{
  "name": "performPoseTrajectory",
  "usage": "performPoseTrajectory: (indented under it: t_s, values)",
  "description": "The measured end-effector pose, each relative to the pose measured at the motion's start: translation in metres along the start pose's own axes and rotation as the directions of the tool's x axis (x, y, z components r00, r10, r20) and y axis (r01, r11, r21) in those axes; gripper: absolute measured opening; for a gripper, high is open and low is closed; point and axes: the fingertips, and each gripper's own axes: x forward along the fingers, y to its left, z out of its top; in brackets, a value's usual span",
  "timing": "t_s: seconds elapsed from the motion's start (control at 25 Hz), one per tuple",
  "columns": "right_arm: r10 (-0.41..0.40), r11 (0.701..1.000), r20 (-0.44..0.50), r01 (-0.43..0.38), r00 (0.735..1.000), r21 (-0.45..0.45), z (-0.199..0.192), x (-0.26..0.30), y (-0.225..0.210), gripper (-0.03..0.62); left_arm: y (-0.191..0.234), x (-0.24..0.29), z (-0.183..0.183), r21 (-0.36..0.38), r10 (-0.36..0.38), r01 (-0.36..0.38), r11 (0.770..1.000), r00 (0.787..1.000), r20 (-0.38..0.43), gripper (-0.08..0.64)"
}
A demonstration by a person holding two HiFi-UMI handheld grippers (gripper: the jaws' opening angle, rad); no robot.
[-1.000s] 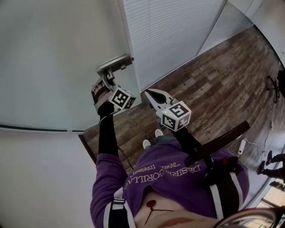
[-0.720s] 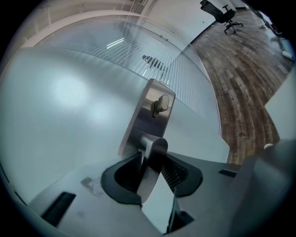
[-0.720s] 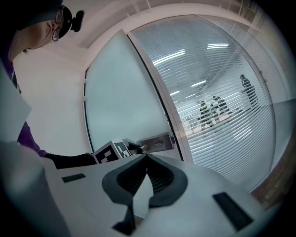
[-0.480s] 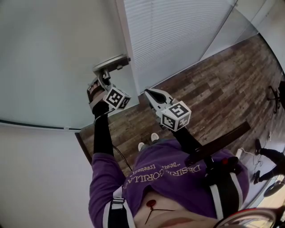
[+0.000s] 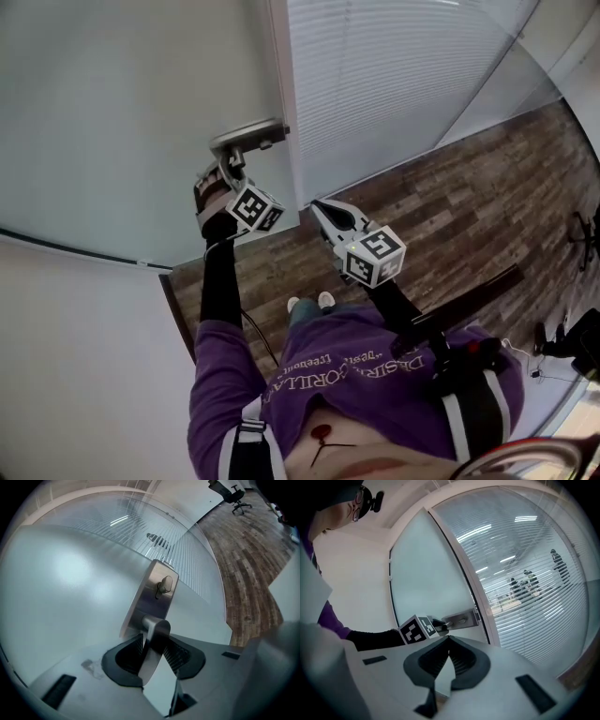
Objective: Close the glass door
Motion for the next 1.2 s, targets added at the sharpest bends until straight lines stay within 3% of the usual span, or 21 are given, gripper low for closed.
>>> performPoseTrajectory:
  t_s: [0.32,0.56,0.88,1.04,1.2]
  values:
    - [-0.015,1.0,0.011,0.015,1.0,0.003,0.007,0.019,0.001,-0.003,0.002,0.009,0.0,0.004,-0.001,0.001,1.0,1.0,-0.006,0.123]
    - [-0.05,0.999,0.031,0.05,0.998,0.003,0.013,0.029,0.001,-0.003,0.018,0.002,0.012,-0.016,0.029,-0.028,0.999,0.998,0.054,0.123]
    - [-0.083,0.997,0.027,0.083,0.996,0.002,0.008,0.042,0.005,-0.003,0.021,0.007,0.017,-0.012,0.04,-0.039,0.999,0.996,0.075,0.123]
    - [-0.104,0.995,0.015,0.104,0.994,0.001,0.005,0.051,0.006,-0.003,0.007,0.017,0.013,-0.027,-0.04,0.041,0.999,0.998,0.048,0.123]
    - [-0.122,0.993,0.019,0.122,0.992,0.002,-0.001,0.054,0.007,-0.003,0.004,0.021,0.013,-0.029,-0.062,0.064,0.998,0.997,0.053,0.123]
